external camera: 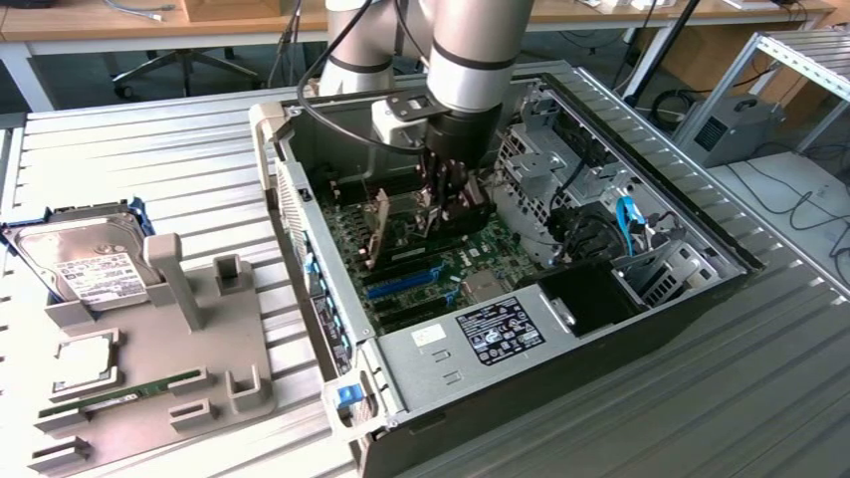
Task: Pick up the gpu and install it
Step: 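Insert the gpu into the slot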
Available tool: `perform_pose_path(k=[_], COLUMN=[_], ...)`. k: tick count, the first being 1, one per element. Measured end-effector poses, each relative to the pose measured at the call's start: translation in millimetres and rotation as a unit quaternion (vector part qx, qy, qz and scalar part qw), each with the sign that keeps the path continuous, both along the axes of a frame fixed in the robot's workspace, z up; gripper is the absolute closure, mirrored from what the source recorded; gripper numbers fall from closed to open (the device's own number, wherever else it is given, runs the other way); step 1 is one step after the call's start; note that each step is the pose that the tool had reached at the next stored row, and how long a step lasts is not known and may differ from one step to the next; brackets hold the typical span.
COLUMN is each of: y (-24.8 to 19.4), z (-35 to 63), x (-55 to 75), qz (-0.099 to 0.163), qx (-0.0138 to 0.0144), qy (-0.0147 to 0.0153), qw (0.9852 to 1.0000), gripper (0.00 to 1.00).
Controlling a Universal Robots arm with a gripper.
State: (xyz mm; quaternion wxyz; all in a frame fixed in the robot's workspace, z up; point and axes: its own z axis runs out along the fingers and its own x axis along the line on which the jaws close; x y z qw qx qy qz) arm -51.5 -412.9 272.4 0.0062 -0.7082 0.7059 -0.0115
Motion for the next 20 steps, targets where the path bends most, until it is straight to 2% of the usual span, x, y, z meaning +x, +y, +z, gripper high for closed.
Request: perform_pose_path(k=[16, 20], y=[0.0, 0.0], z=[-2.6, 1.3], x=[-0.3, -0.3], qz=[0.0, 0.0], qx=[-0.0001, -0.0001], qy=[0.0, -0.0001], qw=[1.0, 1.0], gripper=[0.74, 0.74])
